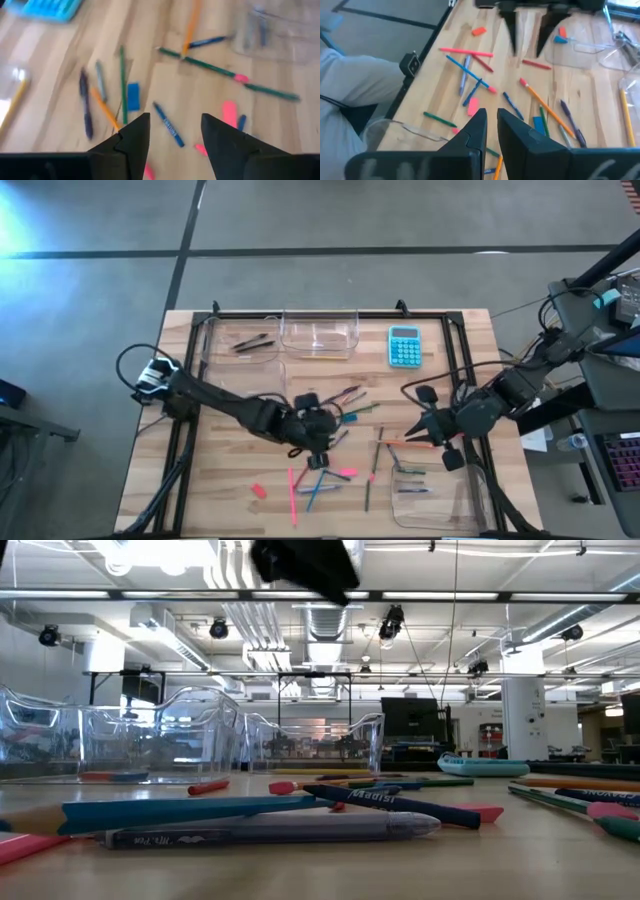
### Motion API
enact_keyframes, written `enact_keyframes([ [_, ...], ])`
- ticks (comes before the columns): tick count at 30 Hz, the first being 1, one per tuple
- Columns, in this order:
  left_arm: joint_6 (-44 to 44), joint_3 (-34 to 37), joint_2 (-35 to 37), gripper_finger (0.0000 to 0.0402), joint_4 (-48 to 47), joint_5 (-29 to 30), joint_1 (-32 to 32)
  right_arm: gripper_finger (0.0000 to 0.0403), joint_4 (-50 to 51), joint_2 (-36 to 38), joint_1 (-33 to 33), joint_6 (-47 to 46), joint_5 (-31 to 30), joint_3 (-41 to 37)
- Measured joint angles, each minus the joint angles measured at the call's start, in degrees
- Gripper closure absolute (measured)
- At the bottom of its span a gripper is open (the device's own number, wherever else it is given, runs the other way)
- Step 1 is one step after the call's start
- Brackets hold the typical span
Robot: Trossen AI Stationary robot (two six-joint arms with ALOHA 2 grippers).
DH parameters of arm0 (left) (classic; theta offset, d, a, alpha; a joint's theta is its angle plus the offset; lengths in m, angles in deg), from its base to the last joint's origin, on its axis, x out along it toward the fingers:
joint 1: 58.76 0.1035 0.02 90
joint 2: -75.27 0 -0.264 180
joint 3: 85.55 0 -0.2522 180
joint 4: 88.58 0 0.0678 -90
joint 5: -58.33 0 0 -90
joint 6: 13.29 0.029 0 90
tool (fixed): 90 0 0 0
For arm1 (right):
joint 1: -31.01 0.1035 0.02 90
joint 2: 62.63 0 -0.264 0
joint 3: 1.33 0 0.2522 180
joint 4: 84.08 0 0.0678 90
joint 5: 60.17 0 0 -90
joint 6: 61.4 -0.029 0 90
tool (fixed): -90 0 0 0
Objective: Sort crayons/erasers/pens/pencils in bins
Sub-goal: Put the red crayon into the bottom right transparent bin
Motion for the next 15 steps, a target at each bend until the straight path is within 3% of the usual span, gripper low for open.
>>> enact_keyframes([
  [4, -9.78, 5.48, 0.09, 0.0240, -1.21, 0.30, -0.33, 0.0364, -3.38, 0.04, 0.00, 0.42, 0.01, -3.22],
  [8, -24.87, 11.50, -0.11, 0.0240, -1.56, 0.04, -0.37, 0.0364, -4.05, 0.11, 0.00, -0.17, 0.01, -5.15],
  [15, -40.03, 18.61, 0.66, 0.0240, -1.30, 3.84, -3.21, 0.0364, -3.91, 0.22, 0.00, -1.42, -0.01, -5.70],
])
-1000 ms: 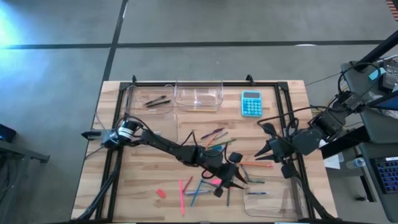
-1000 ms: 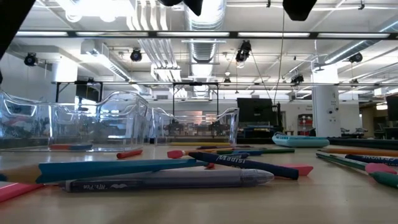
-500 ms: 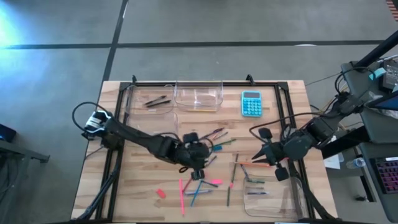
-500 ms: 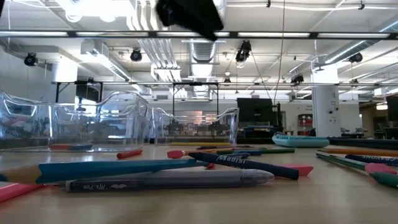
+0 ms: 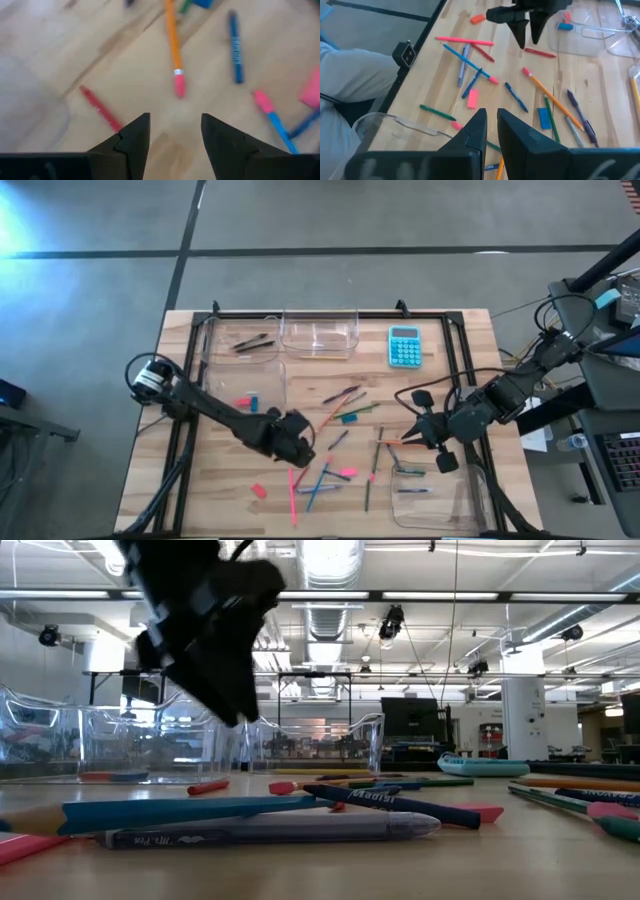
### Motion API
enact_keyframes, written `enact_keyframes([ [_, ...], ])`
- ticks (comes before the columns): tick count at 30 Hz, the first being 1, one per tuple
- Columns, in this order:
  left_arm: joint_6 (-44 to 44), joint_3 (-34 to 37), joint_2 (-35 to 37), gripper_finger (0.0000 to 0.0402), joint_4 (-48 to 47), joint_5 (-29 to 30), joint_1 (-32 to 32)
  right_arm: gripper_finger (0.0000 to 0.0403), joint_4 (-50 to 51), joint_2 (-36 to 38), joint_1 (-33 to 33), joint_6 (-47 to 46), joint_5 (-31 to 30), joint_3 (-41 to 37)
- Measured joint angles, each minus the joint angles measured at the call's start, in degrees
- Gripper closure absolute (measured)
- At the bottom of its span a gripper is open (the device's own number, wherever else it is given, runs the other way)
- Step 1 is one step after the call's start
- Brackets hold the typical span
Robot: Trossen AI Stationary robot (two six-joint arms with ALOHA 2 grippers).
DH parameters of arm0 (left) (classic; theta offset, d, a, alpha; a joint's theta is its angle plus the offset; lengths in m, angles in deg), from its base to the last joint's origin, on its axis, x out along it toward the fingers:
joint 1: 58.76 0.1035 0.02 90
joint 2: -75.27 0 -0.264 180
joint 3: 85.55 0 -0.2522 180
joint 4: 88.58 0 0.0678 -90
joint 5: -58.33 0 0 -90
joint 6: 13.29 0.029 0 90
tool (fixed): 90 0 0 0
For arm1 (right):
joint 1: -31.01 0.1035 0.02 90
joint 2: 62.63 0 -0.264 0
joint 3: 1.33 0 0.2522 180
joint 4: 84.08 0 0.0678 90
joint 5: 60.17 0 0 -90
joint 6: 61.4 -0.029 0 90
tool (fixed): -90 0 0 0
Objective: Sort crayons/erasers/pens/pencils in bins
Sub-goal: Put the red crayon into the bottom right transparent bin
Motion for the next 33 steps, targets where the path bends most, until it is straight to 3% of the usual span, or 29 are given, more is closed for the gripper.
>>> enact_keyframes([
  [7, -8.77, 2.50, -1.73, 0.0266, -1.68, 6.59, -1.95, 0.0364, -1.83, 0.00, 0.00, 1.30, -0.03, 0.08],
  [18, -10.31, 2.52, -5.18, 0.0339, -3.38, 5.45, -1.90, 0.0364, -2.37, 0.00, 0.00, 1.41, -0.03, 0.08],
  [26, -10.24, 2.57, -5.16, 0.0339, -5.94, 4.26, -1.46, 0.0364, -2.51, 0.00, 0.00, 1.43, -0.03, 0.08],
  [33, -10.27, 3.36, -5.20, 0.0296, -5.70, 3.07, -0.80, 0.0364, -2.53, -0.02, 0.00, 1.43, -0.03, 0.08],
])
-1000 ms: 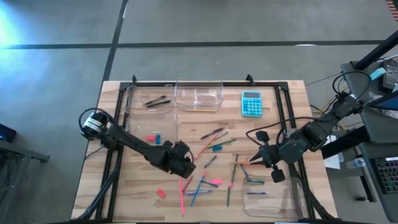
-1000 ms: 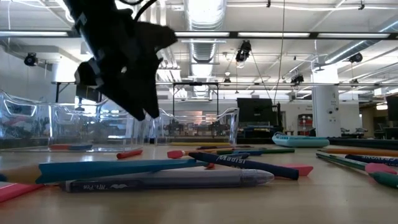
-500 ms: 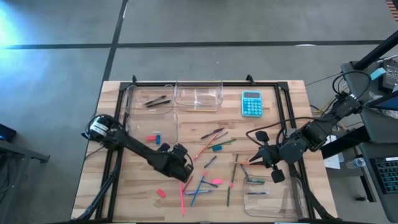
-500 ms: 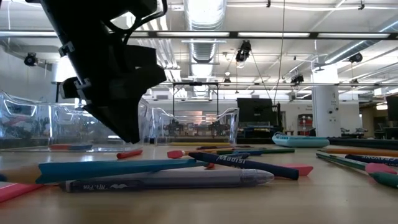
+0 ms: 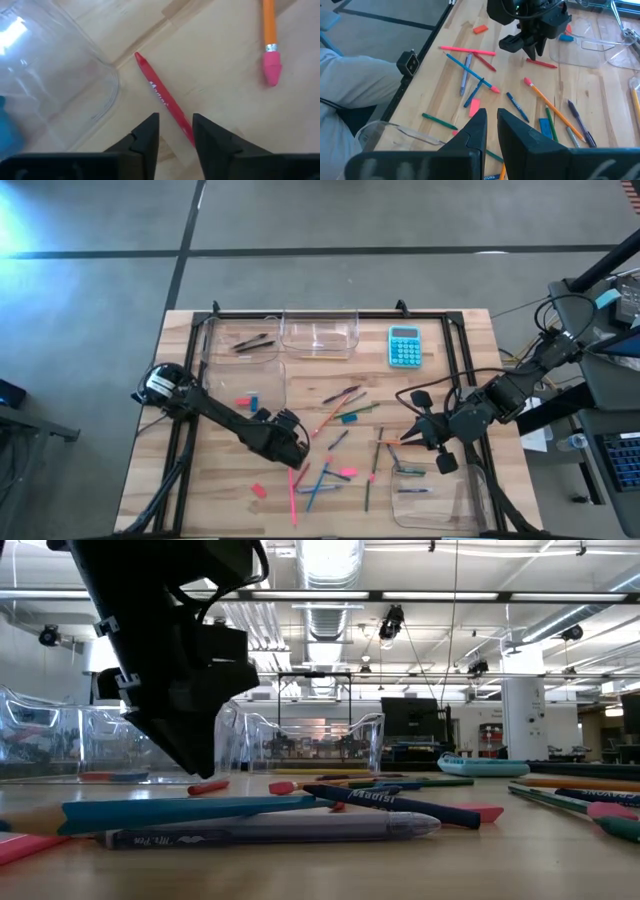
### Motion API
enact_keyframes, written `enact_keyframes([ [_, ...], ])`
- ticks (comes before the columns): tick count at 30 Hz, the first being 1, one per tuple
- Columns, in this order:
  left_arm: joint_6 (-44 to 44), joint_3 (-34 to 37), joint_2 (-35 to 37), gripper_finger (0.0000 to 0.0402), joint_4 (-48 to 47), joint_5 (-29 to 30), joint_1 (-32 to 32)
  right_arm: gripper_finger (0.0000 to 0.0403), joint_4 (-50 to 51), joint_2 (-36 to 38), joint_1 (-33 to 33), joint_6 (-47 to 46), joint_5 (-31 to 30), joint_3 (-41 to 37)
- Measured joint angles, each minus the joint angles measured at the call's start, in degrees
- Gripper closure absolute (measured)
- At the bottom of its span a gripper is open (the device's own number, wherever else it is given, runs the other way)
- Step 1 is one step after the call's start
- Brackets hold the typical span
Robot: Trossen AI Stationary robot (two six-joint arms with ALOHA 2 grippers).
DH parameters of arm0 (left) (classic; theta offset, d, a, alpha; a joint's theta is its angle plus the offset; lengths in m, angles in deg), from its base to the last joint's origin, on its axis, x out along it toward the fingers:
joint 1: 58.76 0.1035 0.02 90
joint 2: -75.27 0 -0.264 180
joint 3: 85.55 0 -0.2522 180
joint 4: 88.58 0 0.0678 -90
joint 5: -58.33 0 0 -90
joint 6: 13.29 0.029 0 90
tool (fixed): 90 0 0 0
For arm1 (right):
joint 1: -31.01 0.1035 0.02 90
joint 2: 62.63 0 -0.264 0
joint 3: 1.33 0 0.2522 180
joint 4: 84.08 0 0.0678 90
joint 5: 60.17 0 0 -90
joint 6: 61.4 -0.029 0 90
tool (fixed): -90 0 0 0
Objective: Sort crayons/erasers/pens/pencils in bins
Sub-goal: Put the red crayon into the bottom right transparent bin
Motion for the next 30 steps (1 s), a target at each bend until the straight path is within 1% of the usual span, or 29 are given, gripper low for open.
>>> enact_keyframes([
  [6, -0.07, 1.53, -0.07, 0.0250, 2.88, 0.10, 0.96, 0.0364, -0.01, 0.00, -0.01, 0.00, 0.01, 0.00],
  [10, 0.24, 2.69, 0.09, 0.0234, 4.79, -0.49, 1.82, 0.0364, -0.02, 0.00, -0.01, 0.00, 0.01, 0.00],
  [14, 0.18, 2.92, 0.11, 0.0234, 4.91, -1.07, 2.02, 0.0364, -0.02, 0.00, -0.01, 0.00, 0.02, 0.00],
  [22, 0.78, 2.75, 0.46, 0.0248, 4.51, -1.64, 2.09, 0.0364, 0.00, 0.00, 0.00, 0.00, 0.02, 0.00],
  [25, 2.71, 1.47, 0.46, 0.0249, 4.92, -0.44, 1.78, 0.0364, -0.01, 0.00, -0.02, -0.01, 0.02, -0.02],
  [30, 3.28, -0.67, 0.61, 0.0249, 4.77, 1.12, 0.90, 0.0364, -0.01, 0.00, -0.02, 0.00, 0.02, -0.02],
])
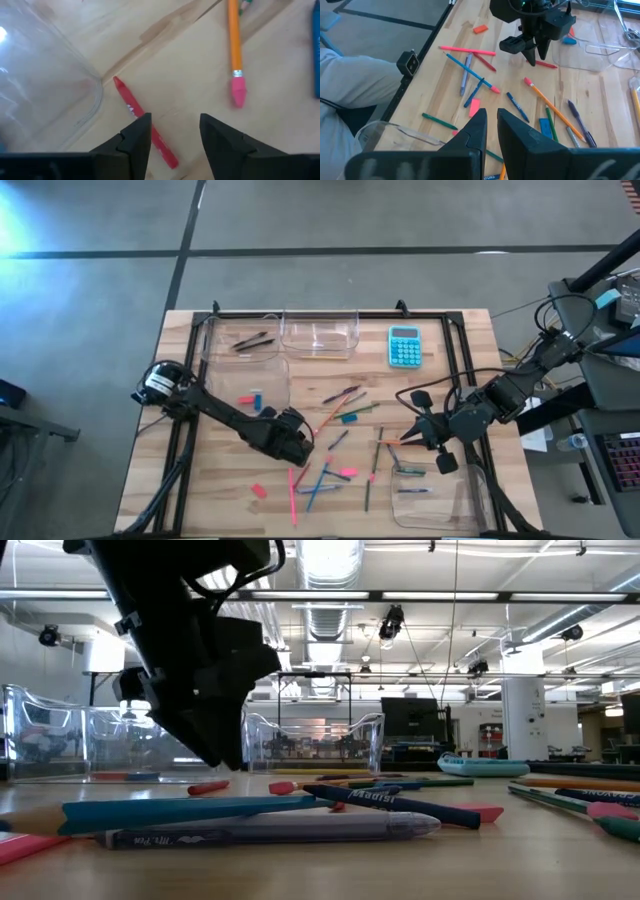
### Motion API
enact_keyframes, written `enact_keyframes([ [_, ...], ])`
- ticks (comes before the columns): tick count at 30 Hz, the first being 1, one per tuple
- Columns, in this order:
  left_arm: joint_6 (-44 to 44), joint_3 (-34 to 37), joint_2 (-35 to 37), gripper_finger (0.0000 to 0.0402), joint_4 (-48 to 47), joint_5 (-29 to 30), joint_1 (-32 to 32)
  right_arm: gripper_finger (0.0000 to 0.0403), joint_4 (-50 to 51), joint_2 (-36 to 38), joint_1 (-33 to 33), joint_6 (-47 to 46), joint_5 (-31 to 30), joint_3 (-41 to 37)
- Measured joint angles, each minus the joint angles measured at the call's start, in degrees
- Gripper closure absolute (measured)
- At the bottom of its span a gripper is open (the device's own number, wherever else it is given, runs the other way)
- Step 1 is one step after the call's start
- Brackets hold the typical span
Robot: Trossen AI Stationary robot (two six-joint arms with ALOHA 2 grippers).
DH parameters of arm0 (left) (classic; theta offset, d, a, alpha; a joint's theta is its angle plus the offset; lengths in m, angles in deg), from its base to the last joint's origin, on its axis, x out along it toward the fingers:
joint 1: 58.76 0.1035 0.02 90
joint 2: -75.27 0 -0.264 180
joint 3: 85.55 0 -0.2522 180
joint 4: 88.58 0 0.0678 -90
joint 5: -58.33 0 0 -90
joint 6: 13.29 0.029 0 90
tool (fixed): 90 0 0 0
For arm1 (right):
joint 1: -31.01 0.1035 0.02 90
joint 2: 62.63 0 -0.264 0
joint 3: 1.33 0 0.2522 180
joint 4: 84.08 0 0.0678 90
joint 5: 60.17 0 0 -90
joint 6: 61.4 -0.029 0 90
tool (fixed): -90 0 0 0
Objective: Sort crayons/erasers/pens/pencils in bins
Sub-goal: Put the red crayon into the bottom right transparent bin
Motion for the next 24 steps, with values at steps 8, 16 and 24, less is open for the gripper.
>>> enact_keyframes([
  [8, -2.16, -2.68, 0.04, 0.0250, -1.77, 6.58, -3.98, 0.0364, 0.01, 0.00, 0.01, -0.21, 0.00, 0.00],
  [16, -15.52, -1.80, -1.55, 0.0250, -4.79, 15.35, -11.17, 0.0364, -0.01, -0.02, 0.02, -0.22, 0.00, -0.11],
  [24, -21.10, -1.10, -7.91, 0.0250, -6.02, 16.34, -11.08, 0.0364, -0.67, -0.09, 0.00, -0.20, 0.00, -0.15],
])
